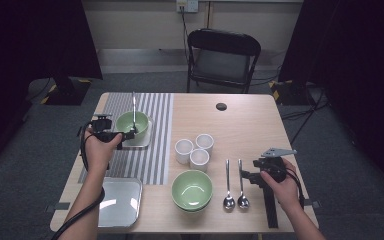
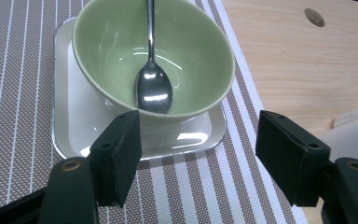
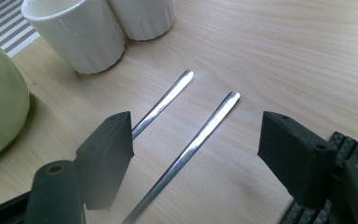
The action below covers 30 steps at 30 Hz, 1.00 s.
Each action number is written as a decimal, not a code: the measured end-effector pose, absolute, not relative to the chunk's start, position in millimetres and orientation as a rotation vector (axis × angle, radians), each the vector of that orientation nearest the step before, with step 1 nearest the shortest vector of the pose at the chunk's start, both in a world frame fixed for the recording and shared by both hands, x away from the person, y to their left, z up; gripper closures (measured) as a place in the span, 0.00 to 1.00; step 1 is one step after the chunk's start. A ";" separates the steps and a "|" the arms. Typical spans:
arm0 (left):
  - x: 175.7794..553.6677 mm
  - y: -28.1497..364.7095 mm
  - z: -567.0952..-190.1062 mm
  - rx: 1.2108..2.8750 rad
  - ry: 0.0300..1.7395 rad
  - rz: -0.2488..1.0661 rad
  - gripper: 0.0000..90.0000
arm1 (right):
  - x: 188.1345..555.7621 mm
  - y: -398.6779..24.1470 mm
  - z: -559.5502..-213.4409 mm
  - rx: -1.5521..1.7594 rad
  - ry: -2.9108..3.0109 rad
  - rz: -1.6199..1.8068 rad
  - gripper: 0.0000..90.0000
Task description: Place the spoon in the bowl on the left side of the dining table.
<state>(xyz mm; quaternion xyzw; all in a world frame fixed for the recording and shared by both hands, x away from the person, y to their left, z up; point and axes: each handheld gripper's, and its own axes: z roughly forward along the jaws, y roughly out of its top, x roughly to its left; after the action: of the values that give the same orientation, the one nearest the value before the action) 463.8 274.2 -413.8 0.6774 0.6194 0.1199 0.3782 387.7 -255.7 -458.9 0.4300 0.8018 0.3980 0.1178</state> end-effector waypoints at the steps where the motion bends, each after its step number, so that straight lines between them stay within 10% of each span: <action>1: 462.7 274.8 -414.7 1.736 1.583 0.307 0.35 | 387.6 -255.6 -458.9 1.258 2.346 1.163 0.28; 30: 441.2 257.9 -428.1 1.779 1.523 0.271 0.32 | 387.0 -268.5 -460.7 1.282 2.329 1.122 0.29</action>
<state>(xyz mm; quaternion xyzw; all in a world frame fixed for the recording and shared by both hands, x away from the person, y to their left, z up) 441.2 257.9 -428.1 0.6974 0.5971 0.1063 0.3818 387.0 -268.5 -460.7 0.4407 0.8004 0.3857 0.1277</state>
